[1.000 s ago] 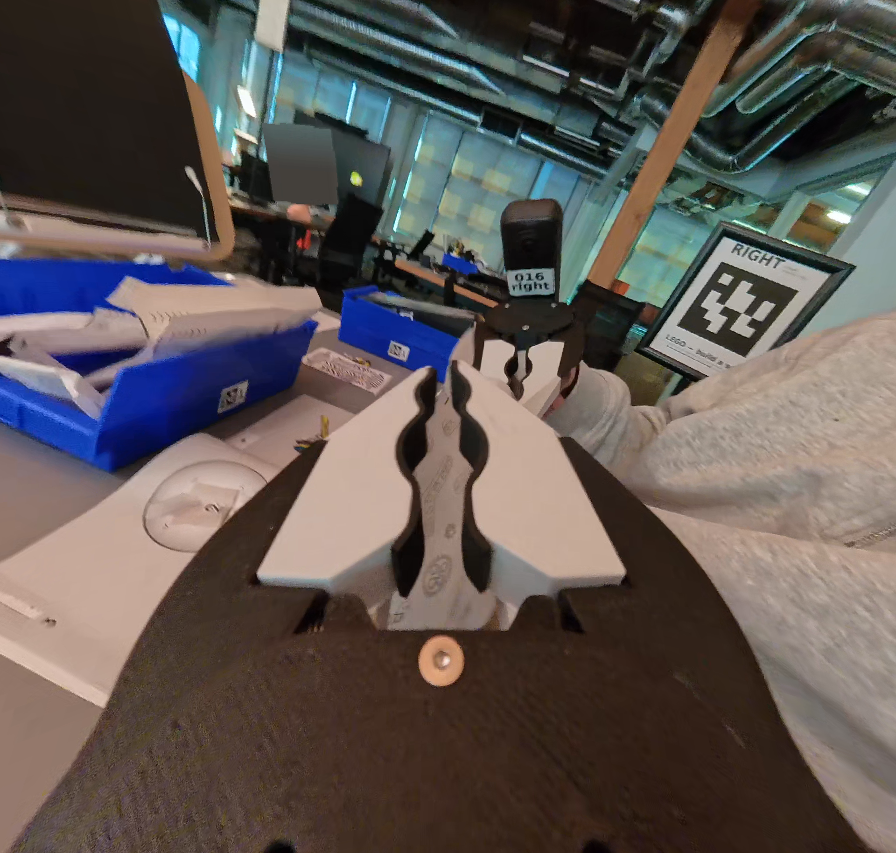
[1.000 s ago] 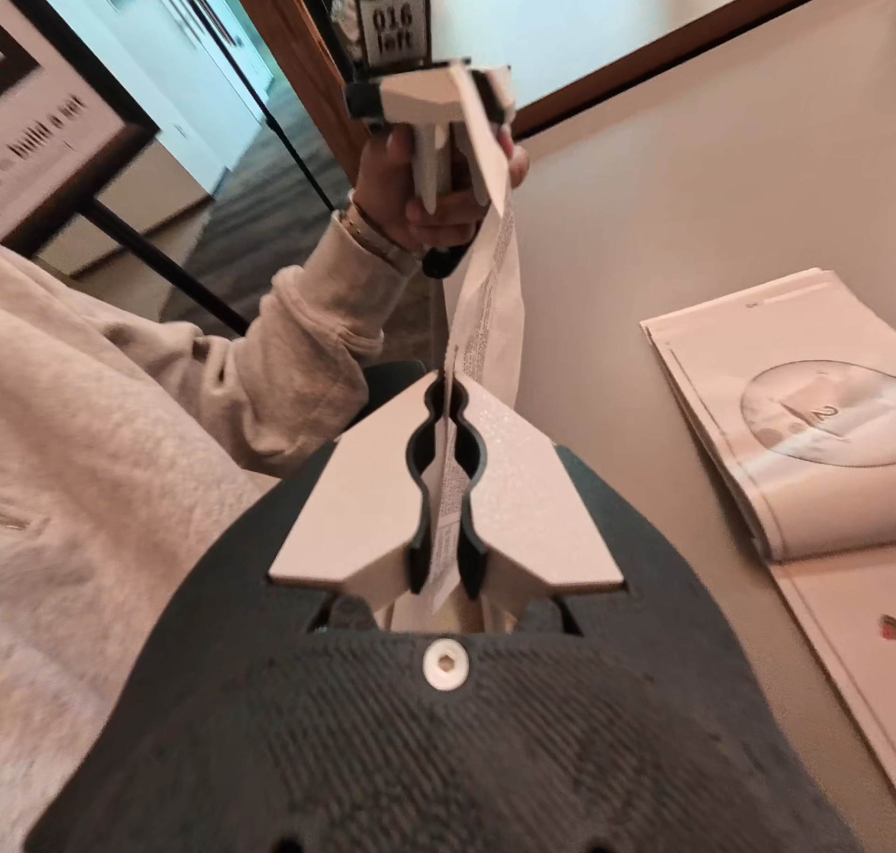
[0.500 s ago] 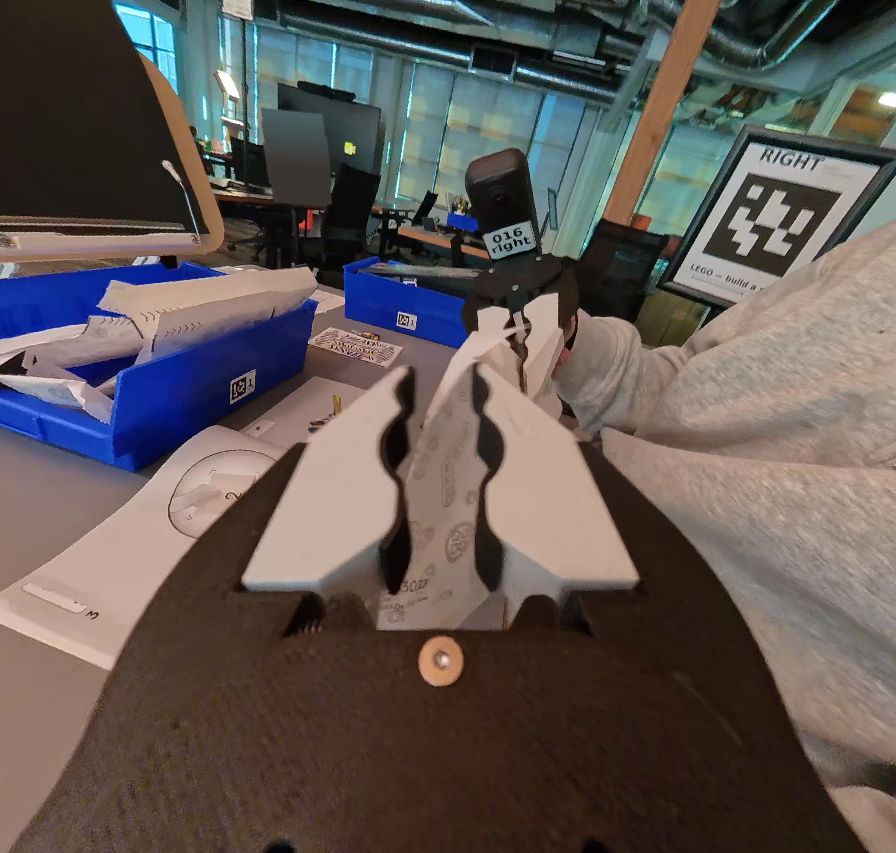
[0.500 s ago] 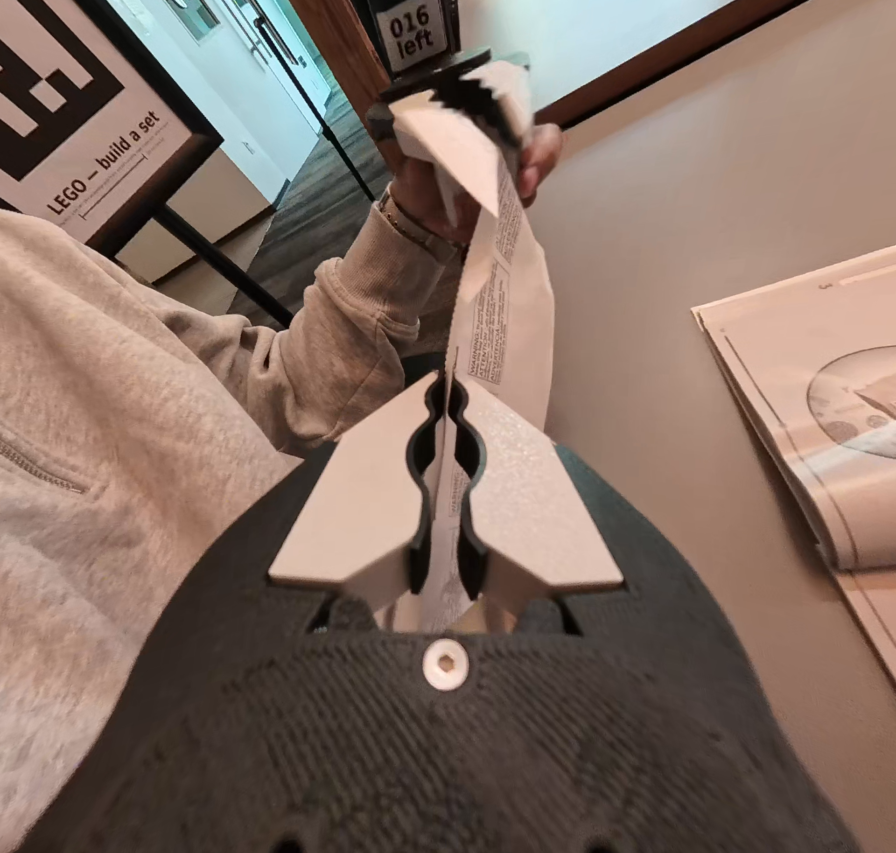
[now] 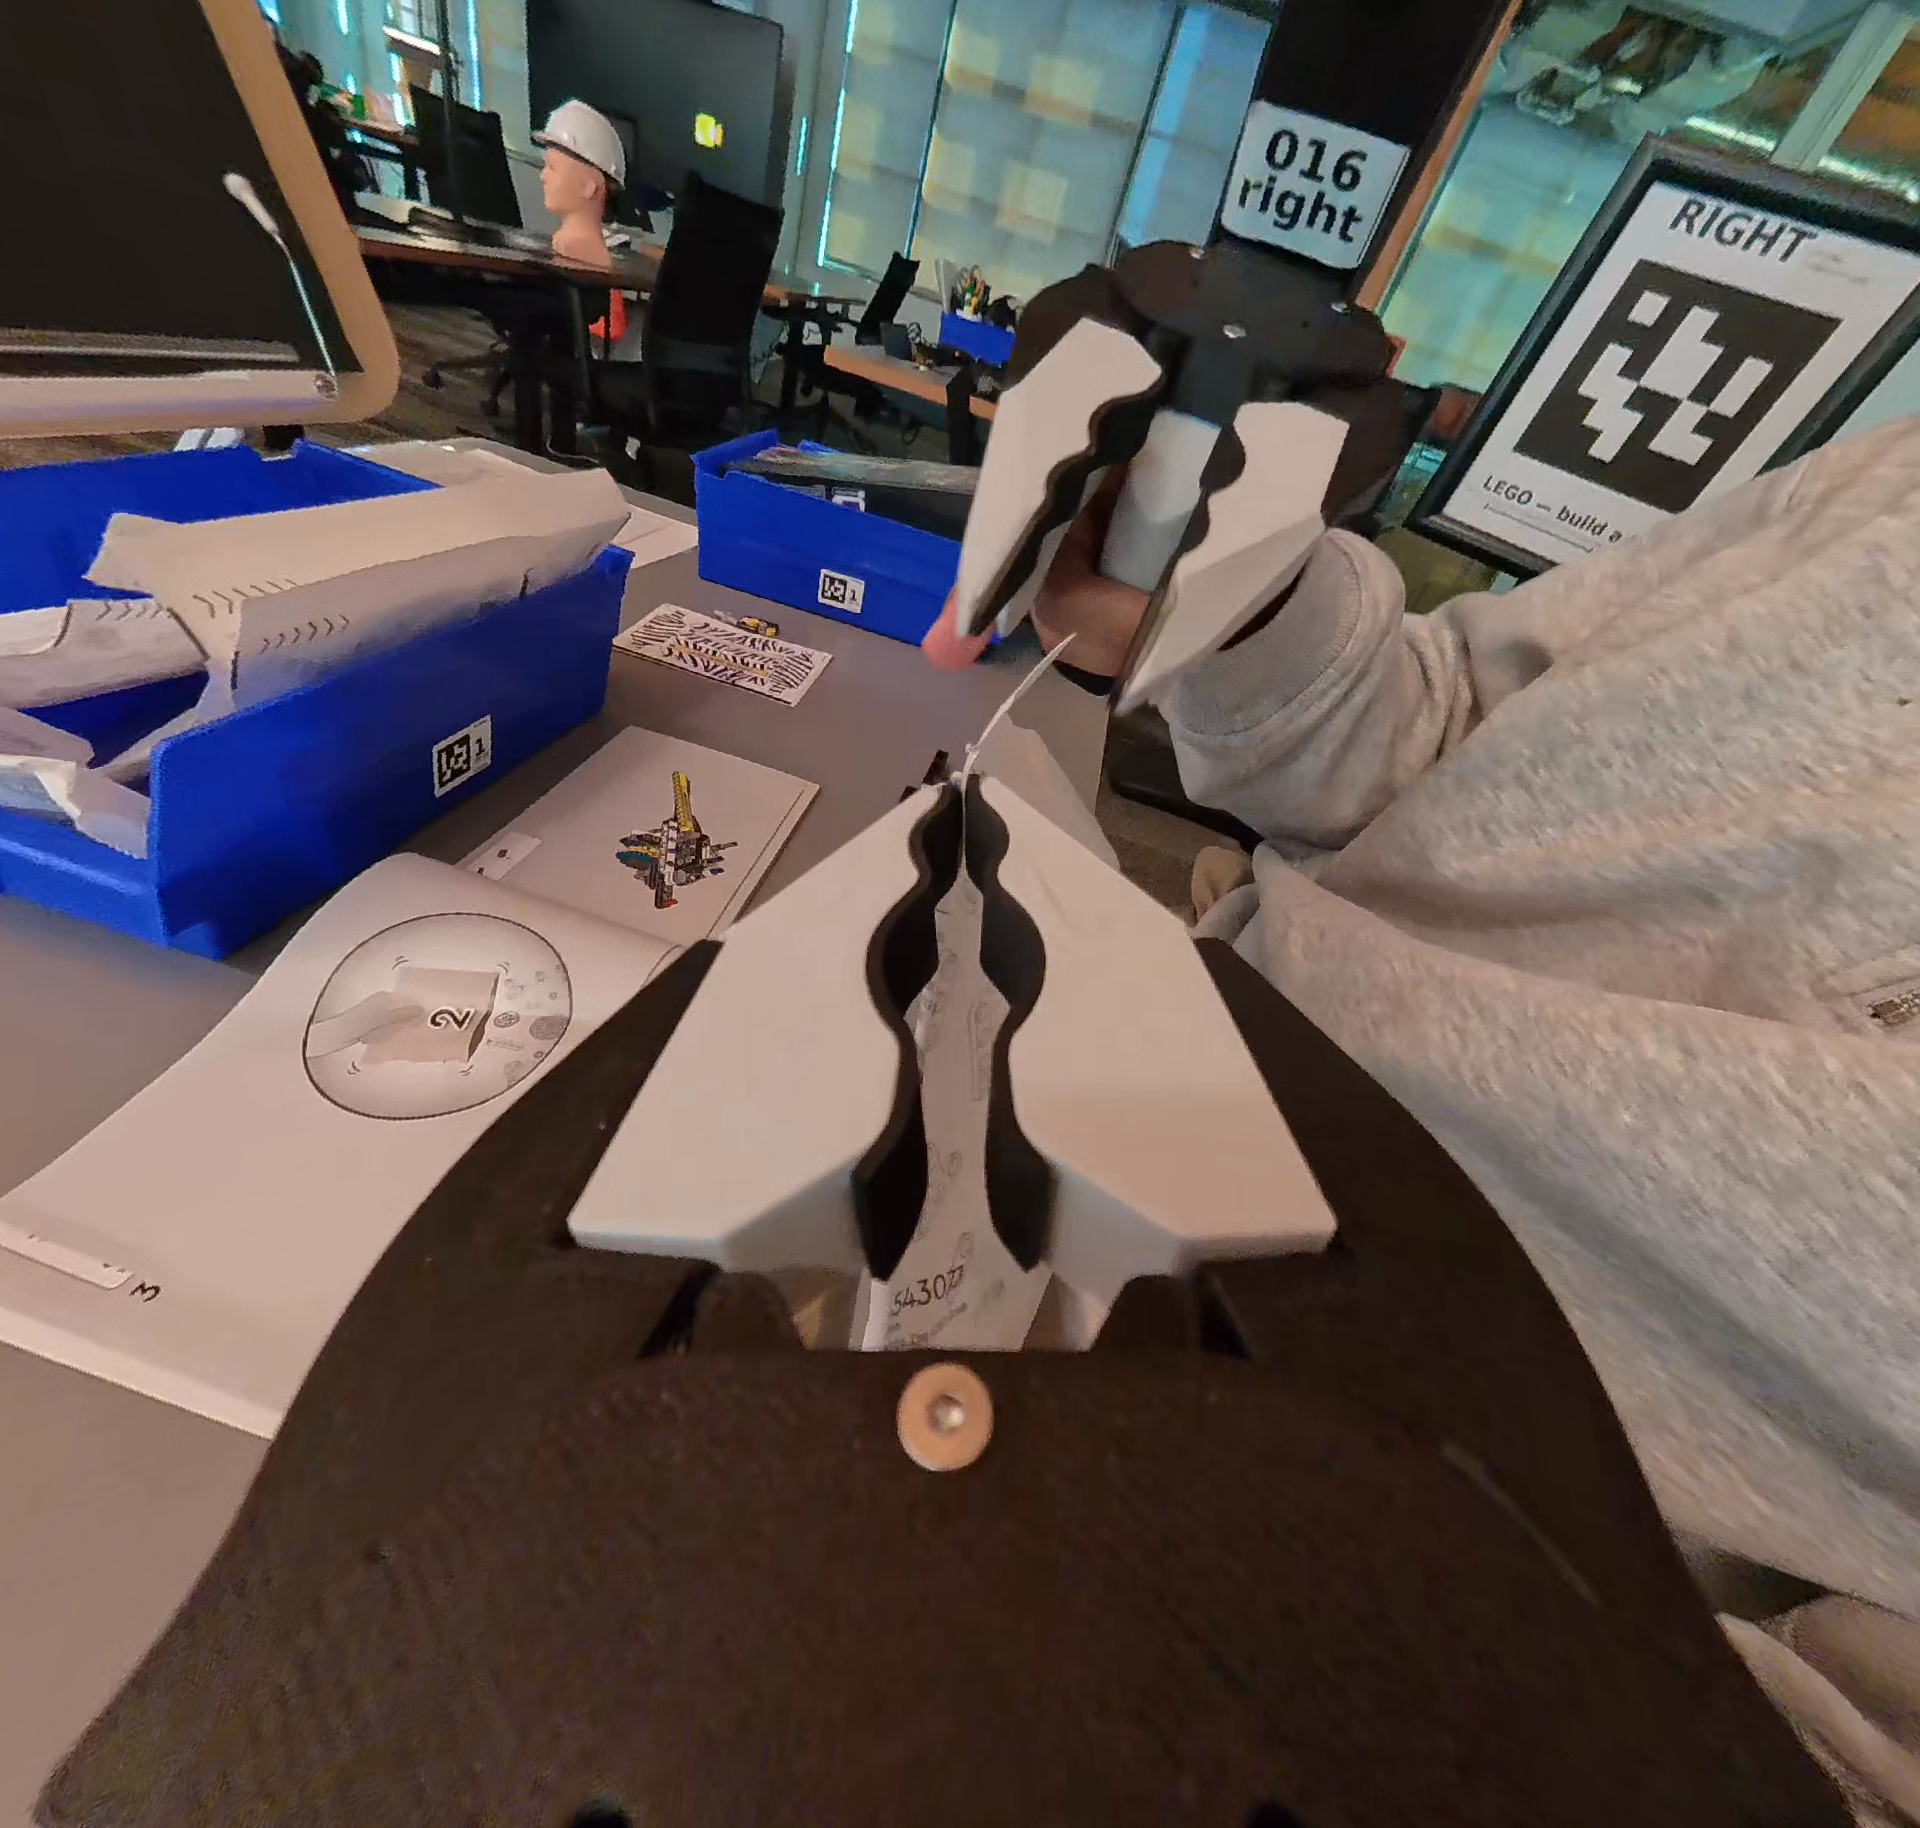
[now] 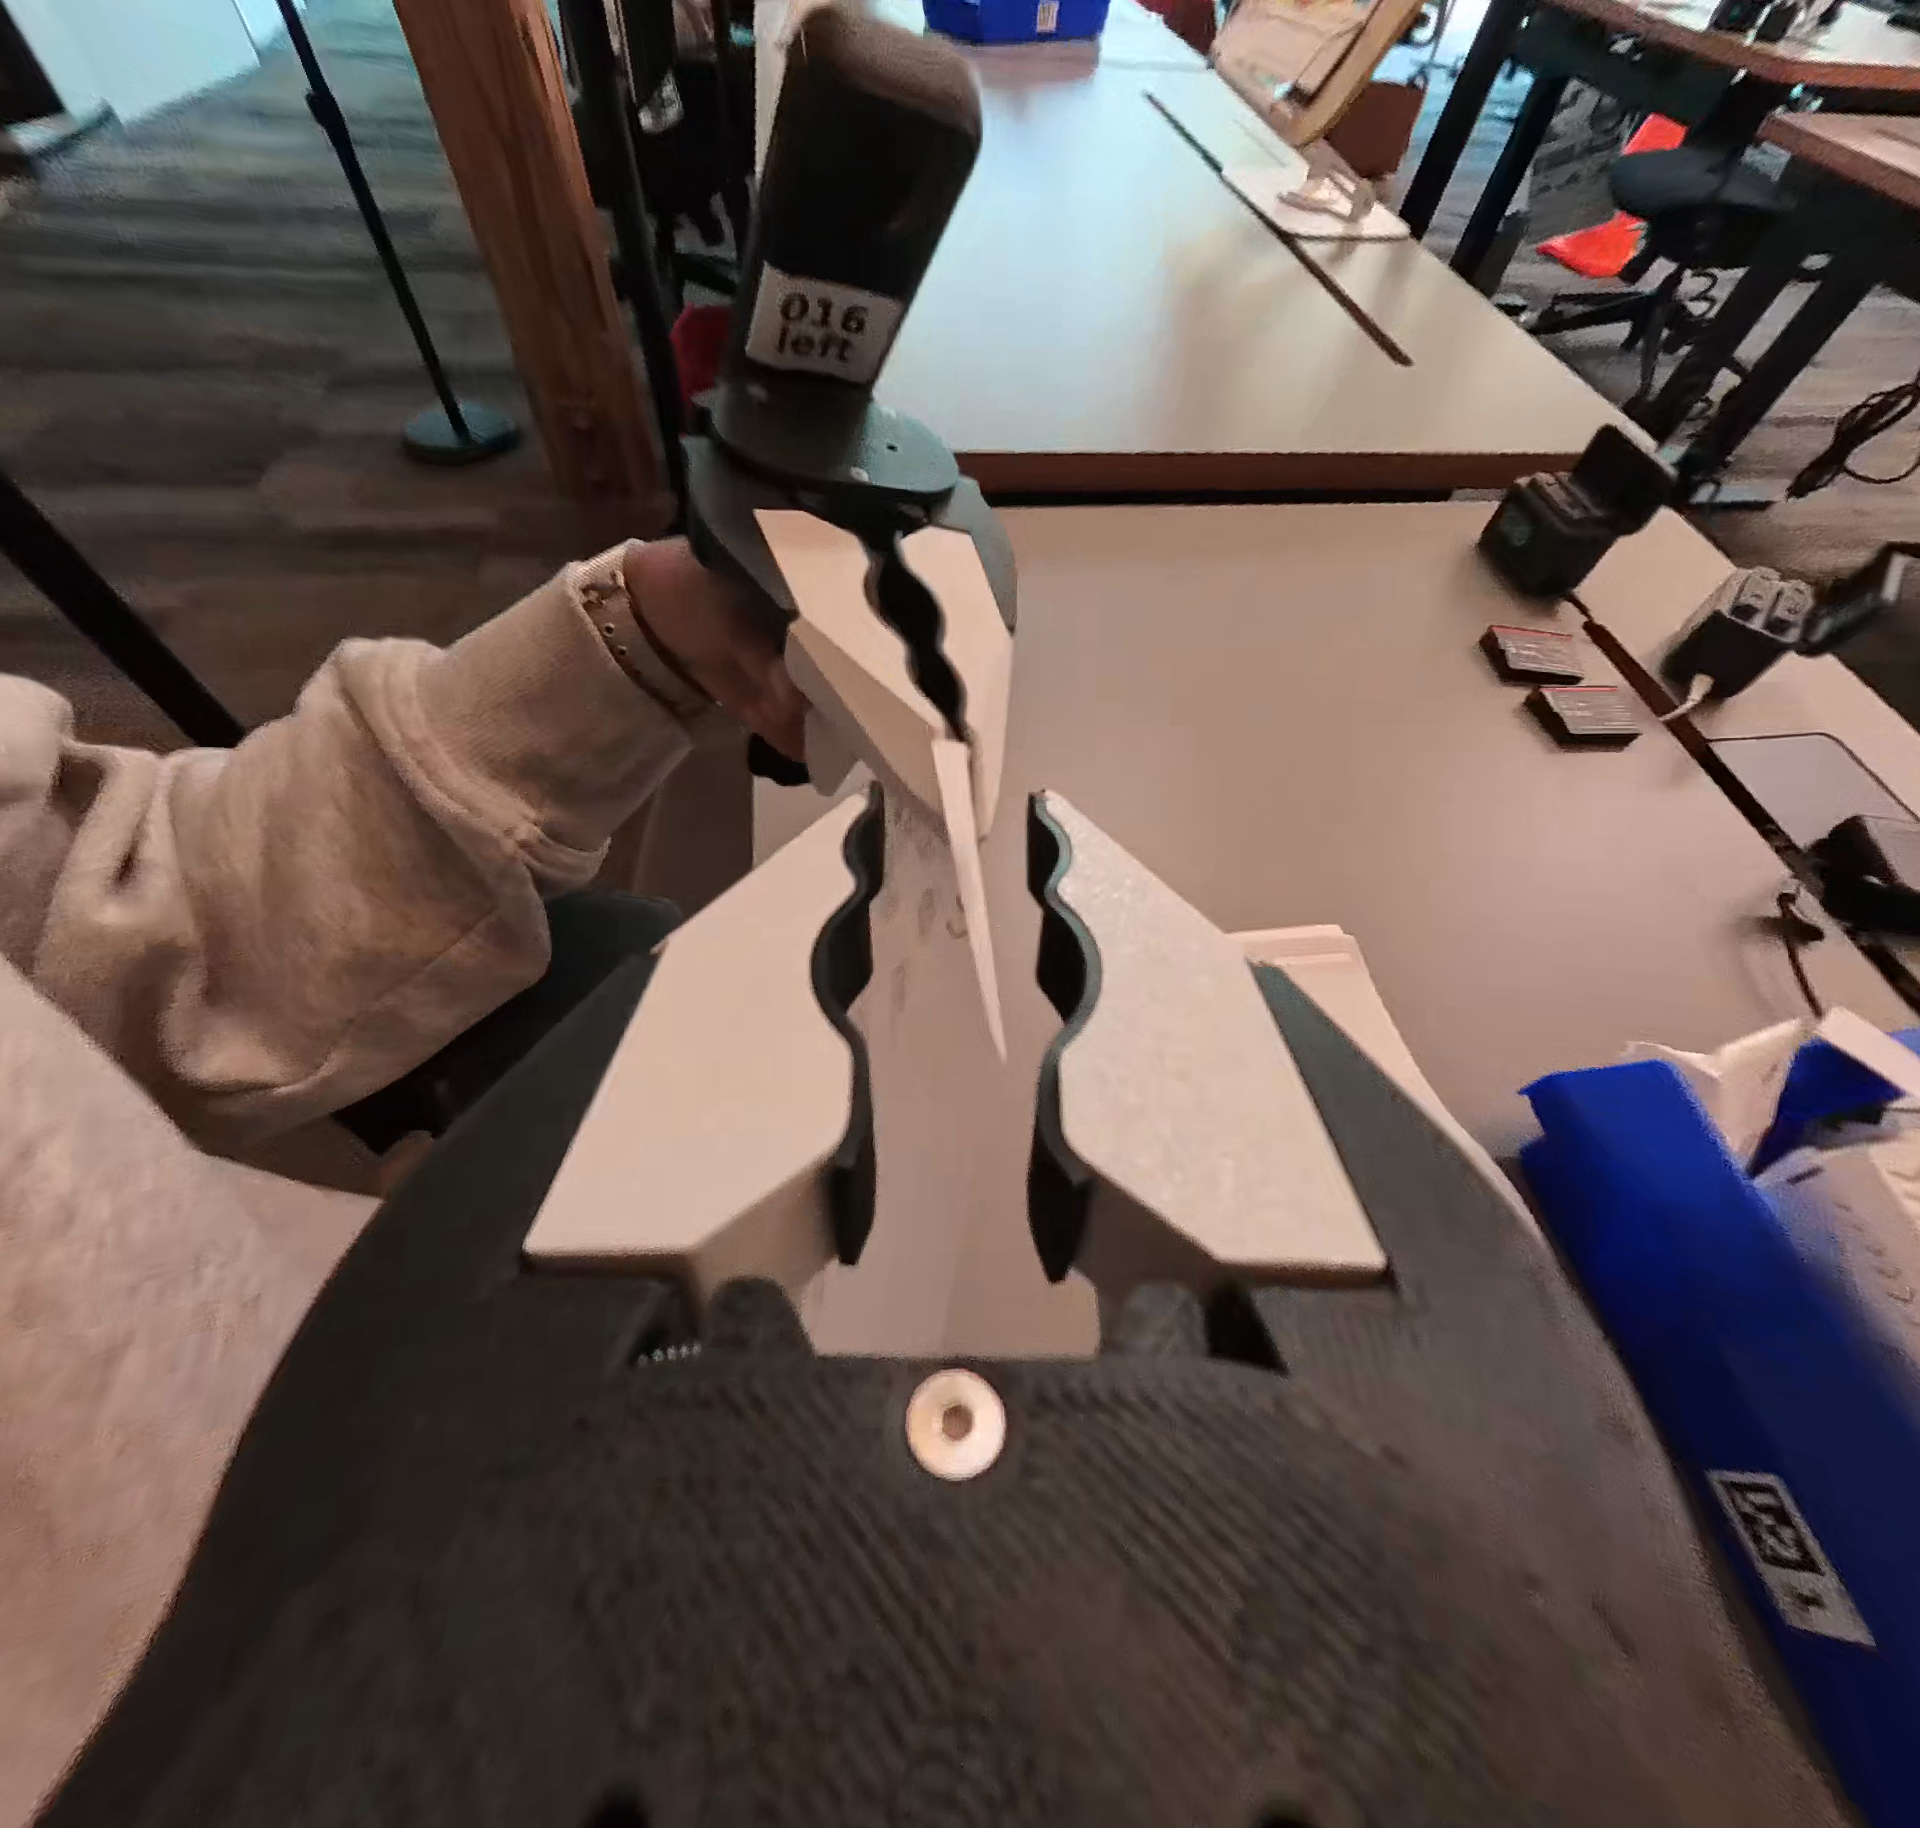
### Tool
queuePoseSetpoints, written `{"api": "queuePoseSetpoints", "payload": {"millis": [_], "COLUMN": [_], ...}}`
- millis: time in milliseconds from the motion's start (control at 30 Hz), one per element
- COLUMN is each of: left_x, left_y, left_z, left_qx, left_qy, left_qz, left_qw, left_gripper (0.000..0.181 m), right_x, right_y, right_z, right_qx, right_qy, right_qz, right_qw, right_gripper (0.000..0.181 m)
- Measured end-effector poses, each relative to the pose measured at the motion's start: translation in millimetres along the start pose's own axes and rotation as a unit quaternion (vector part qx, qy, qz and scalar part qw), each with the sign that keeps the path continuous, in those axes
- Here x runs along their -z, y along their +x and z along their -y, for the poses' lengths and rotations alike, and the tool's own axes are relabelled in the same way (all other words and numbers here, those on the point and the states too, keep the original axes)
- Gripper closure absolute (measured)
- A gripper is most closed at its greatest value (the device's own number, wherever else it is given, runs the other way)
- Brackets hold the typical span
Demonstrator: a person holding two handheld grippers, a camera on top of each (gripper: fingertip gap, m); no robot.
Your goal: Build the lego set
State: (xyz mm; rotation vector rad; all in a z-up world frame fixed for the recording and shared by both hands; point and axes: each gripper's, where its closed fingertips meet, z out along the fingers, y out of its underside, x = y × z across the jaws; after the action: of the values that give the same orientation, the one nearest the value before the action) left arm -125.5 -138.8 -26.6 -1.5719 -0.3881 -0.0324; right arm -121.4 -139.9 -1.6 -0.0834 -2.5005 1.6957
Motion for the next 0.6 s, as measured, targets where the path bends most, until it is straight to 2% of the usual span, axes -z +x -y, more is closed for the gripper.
{"api": "queuePoseSetpoints", "payload": {"millis": [67,133,333,600], "left_x": [-4,-5,-4,-8], "left_y": [4,0,1,-2], "left_z": [0,0,6,7], "left_qx": [-0.008,-0.019,-0.043,-0.094], "left_qy": [-0.011,-0.019,0.005,0.0], "left_qz": [0.0,0.026,0.021,0.055], "left_qw": [1.0,0.999,0.999,0.994], "left_gripper": [0.181,0.181,0.181,0.181], "right_x": [-12,-17,-15,-12], "right_y": [6,7,6,13], "right_z": [-4,-7,-1,-2], "right_qx": [0.02,0.018,-0.135,-0.22], "right_qy": [-0.025,-0.034,0.014,0.044], "right_qz": [-0.023,-0.022,0.05,0.072], "right_qw": [0.999,0.999,0.989,0.972], "right_gripper": [0.162,0.181,0.181,0.181]}}
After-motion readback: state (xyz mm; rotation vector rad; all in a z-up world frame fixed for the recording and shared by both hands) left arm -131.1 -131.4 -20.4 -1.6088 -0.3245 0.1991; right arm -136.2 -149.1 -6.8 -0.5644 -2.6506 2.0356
